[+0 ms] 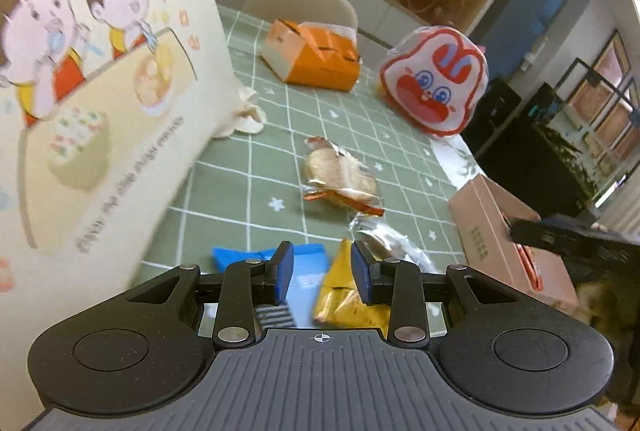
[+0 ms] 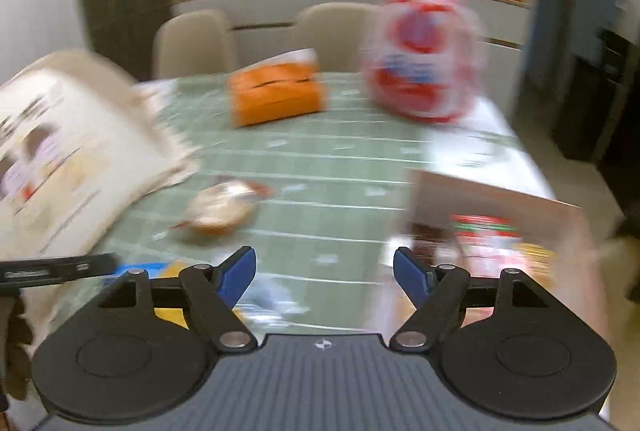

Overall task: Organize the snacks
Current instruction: 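Grasp the round biscuit packet with right while left reaches toward the clear candy packet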

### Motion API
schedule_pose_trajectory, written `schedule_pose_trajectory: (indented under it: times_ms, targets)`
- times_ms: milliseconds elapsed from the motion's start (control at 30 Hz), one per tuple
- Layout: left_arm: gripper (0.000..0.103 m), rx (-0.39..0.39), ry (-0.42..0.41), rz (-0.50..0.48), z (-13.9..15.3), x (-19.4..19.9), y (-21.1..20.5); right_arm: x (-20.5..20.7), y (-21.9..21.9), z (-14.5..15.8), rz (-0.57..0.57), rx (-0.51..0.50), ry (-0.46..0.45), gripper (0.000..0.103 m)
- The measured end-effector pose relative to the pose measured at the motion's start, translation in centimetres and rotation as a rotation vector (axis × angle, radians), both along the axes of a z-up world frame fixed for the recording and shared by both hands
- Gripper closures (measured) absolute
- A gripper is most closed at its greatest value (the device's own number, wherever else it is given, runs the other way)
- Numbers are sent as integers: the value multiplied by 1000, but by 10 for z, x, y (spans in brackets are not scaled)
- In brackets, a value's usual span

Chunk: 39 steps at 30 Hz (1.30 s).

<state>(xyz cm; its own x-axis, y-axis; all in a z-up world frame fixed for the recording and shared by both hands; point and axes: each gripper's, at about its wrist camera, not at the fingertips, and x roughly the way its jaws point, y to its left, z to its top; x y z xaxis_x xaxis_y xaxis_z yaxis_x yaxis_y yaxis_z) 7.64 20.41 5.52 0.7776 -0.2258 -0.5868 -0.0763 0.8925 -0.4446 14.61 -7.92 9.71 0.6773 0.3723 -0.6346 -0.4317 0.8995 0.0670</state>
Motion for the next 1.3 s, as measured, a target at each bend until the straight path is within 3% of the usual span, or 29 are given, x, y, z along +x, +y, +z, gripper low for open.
schedule_pose_trajectory:
  times_ms: [133,267,400,467,533,700,800,867,933,967,1000,1033,1067,1167,1300]
  targets:
    - [67,11,-30,6,-1,-11,5,21,60,-9,102,22,52,22]
    - [67,-55,-8,3,-11,-12,12,66,112,-30,56,79,167,22]
    - [67,-61,-6,10,-13,-14,14,106,161,-58,-58,-13,178,21]
    - [67,-68,-4,7,-13,-14,14,115,175,-67,-106,-94,136,20]
    - [67,-71,0,-10,-14,-15,11,113,180,-70,-93,-163,113,21]
    - [67,-61,7,-53,-17,-14,0,83,160,-60,27,-230,97,63]
    - [67,-50,18,-46,-20,-12,-5,56,135,-49,84,-220,96,77]
    - [67,-48,23,-57,-21,-11,-9,41,119,-45,91,-220,97,76]
    - [67,-33,22,-73,-20,-12,-16,33,106,-38,102,-200,70,72]
    - [67,-18,20,-80,-20,-13,-20,33,102,-35,106,-191,57,53]
    - [67,-4,20,-85,-19,-13,-23,35,99,-32,106,-177,42,24]
    - [67,7,21,-93,-19,-13,-25,38,97,-30,108,-159,23,12]
    - [67,14,22,-107,-18,-14,-27,42,96,-29,119,-140,3,8]
    - [67,-7,32,-156,-19,-14,-30,60,103,-38,99,-150,-38,8]
    - [68,-36,41,-219,-19,-17,-34,89,115,-60,109,-134,12,8]
